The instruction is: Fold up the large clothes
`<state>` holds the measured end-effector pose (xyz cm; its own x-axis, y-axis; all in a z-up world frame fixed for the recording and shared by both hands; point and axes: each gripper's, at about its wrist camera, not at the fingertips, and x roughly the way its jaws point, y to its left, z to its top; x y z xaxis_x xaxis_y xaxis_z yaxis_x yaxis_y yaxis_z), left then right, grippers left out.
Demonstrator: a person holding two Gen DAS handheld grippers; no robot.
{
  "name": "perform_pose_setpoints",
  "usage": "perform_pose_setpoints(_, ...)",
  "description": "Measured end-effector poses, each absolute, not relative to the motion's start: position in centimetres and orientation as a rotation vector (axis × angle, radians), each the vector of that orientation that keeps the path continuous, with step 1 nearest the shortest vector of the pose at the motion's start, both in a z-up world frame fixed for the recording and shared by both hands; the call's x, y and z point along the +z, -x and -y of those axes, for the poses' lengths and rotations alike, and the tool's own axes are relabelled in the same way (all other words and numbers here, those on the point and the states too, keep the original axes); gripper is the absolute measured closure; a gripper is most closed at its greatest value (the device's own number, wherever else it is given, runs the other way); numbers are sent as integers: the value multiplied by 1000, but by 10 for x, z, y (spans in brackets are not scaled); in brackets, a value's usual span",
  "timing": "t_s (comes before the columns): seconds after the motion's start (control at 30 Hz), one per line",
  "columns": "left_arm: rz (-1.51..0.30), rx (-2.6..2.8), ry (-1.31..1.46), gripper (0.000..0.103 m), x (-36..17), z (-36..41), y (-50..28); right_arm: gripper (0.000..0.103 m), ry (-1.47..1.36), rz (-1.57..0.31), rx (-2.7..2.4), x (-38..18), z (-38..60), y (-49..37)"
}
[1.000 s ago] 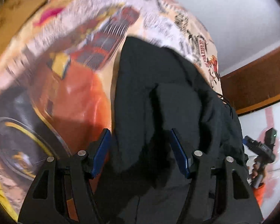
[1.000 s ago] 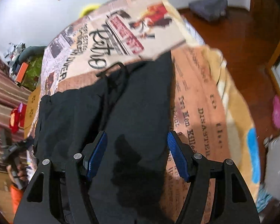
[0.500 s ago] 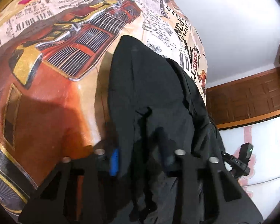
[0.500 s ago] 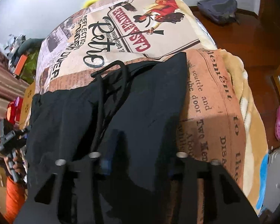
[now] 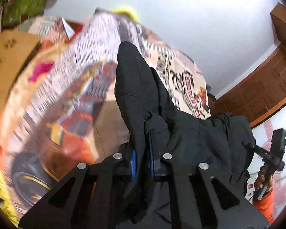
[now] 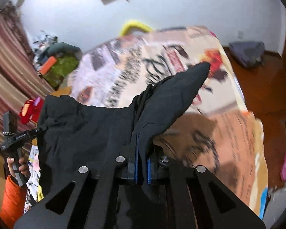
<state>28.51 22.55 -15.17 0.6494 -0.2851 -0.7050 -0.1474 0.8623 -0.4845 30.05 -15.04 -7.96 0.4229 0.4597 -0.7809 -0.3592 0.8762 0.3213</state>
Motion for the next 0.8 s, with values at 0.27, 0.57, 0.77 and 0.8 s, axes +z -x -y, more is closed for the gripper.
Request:
perform_pose_setpoints(0.27,-870,11,448,93,-148,-252,-302,97,-54,-1004,482,-98,112,-346)
perform_pose_setpoints(0.57,-940,112,303,91,-190,-256,-318,95,60,-1049,372,-140,119,-366)
perform_pose_setpoints(0.77,-973,198,224,88,-193,-251,-313,92,69,-1062,334,-143,131,-359)
perform_pose_setpoints(0.8,-975,213,193,88,-191,-249,-310,91,78,-1063,324,-142,131,-357)
